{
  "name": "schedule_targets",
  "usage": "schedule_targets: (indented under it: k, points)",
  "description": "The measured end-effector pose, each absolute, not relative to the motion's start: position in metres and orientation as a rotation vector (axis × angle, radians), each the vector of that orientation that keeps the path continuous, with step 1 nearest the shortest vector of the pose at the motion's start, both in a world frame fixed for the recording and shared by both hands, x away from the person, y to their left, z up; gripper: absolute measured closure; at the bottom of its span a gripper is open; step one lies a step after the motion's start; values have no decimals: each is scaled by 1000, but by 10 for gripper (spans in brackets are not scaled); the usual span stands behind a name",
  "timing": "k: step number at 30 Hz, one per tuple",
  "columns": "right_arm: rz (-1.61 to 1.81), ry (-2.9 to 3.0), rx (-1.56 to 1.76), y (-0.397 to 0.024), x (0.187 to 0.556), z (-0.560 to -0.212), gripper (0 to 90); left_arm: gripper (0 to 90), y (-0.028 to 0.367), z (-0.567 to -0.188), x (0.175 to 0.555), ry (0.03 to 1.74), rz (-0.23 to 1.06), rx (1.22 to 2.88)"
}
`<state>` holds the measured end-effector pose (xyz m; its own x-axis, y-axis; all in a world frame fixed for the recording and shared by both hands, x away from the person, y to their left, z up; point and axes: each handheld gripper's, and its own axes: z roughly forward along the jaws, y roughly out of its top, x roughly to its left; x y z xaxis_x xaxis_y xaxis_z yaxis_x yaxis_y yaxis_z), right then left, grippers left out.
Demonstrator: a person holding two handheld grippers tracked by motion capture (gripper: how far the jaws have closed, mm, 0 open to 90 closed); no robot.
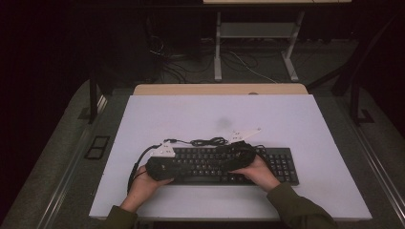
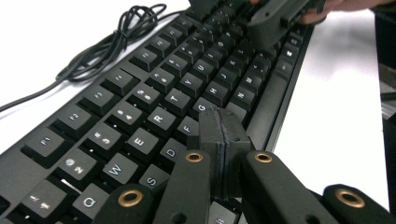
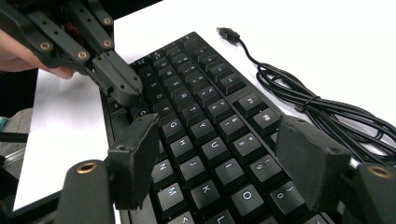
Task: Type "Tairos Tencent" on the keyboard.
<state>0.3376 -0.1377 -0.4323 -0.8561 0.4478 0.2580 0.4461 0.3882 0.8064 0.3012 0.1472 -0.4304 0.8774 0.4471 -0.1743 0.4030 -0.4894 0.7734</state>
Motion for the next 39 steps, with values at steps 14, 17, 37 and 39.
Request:
schedule_targets:
  k: [14, 17, 37, 39]
  points:
    - [1525, 2608, 843, -138, 338, -432, 298, 891, 144, -437, 303, 608, 50, 2180]
    - [1522, 2609, 840, -138, 338, -432, 298, 891, 144, -437, 303, 607, 50, 2179]
    - [1521, 2611, 841, -137, 338, -432, 298, 891, 143, -436, 303, 605, 41, 2178]
    - [1517, 2613, 839, -137, 338, -431, 298, 891, 142, -437, 303, 604, 39, 2183]
